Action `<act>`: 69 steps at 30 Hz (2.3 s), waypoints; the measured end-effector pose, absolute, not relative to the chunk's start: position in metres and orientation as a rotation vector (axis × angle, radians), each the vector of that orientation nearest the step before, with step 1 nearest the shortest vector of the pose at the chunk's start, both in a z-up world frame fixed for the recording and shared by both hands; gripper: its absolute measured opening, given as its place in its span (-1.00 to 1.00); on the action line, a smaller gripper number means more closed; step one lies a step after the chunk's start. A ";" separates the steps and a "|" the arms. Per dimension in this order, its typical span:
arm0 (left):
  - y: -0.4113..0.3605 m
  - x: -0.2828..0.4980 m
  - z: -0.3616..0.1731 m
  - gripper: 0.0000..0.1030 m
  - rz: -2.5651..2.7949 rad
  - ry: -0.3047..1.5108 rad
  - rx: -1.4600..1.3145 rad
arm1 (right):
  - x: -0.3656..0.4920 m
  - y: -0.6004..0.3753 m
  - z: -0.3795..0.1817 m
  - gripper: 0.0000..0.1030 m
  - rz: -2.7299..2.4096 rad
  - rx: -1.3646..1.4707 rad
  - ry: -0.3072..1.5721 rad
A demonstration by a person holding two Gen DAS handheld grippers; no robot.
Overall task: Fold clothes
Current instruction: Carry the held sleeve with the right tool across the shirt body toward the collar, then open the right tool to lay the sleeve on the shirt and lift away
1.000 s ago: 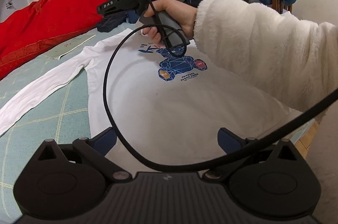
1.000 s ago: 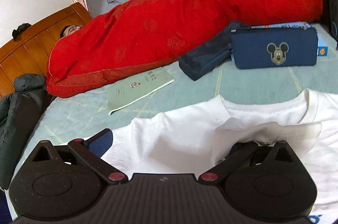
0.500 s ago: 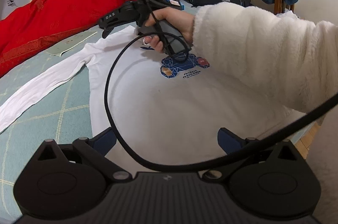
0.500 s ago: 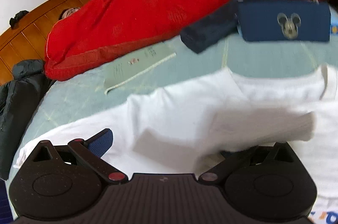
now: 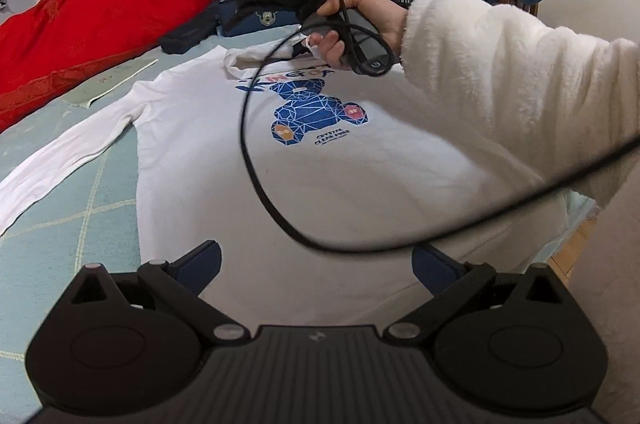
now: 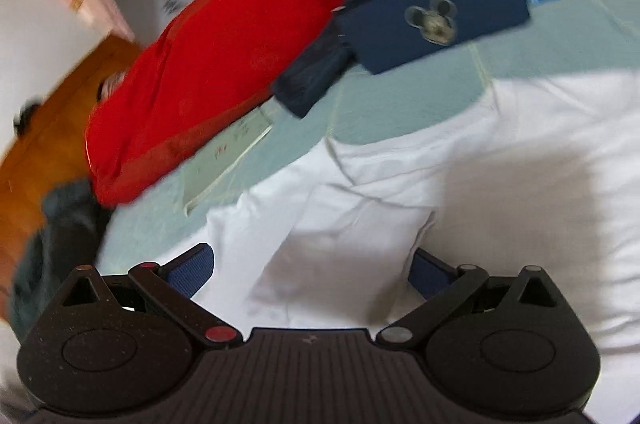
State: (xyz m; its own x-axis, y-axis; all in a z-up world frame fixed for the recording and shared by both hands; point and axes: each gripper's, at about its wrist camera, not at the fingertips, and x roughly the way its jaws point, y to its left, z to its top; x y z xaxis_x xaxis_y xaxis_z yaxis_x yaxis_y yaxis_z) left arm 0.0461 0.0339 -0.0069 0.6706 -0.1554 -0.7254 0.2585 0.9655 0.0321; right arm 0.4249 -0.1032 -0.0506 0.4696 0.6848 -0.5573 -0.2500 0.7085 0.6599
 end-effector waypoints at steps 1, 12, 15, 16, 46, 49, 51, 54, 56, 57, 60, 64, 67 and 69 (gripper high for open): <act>0.034 0.046 -0.007 0.96 -0.233 0.804 0.135 | 0.428 -0.104 -0.053 1.00 0.610 0.576 0.916; 0.044 0.050 -0.009 0.96 -0.200 0.813 0.122 | 0.434 -0.022 -0.031 1.00 0.857 0.603 0.926; 0.048 0.050 -0.008 0.96 -0.184 0.814 0.123 | 0.429 0.004 -0.018 1.00 0.941 0.562 0.905; 0.048 0.050 -0.007 0.96 -0.179 0.814 0.124 | 0.427 0.009 -0.013 1.00 0.956 0.541 0.893; 0.035 0.054 -0.022 0.96 -0.226 0.835 0.143 | 0.335 -0.307 -0.047 0.53 0.357 0.156 0.694; 0.032 0.056 -0.025 0.96 -0.232 0.846 0.145 | 0.331 -0.303 -0.057 0.20 0.361 0.075 0.674; 0.030 0.057 -0.026 0.96 -0.235 0.849 0.150 | 0.331 -0.298 -0.061 0.11 0.358 0.021 0.649; 0.028 0.057 -0.026 0.96 -0.237 0.853 0.150 | 0.333 -0.288 -0.062 -0.28 0.364 -0.039 0.627; 0.029 0.057 -0.026 0.96 -0.233 0.854 0.148 | 0.331 -0.284 -0.061 -0.59 0.369 -0.054 0.634; 0.029 0.057 -0.026 0.96 -0.232 0.855 0.147 | 0.330 -0.282 -0.060 -0.61 0.371 -0.060 0.640; 0.029 0.058 -0.026 0.96 -0.235 0.856 0.147 | 0.320 -0.286 -0.060 -0.65 0.377 -0.023 0.658; 0.029 0.059 -0.028 0.96 -0.246 0.862 0.152 | 0.309 -0.300 -0.058 -0.66 0.387 0.072 0.685; 0.029 0.059 -0.027 0.96 -0.245 0.857 0.152 | 0.306 -0.302 -0.044 -0.67 0.373 0.084 0.657; 0.030 0.059 -0.026 0.96 -0.239 0.853 0.151 | 0.309 -0.299 -0.033 -0.66 0.380 0.098 0.618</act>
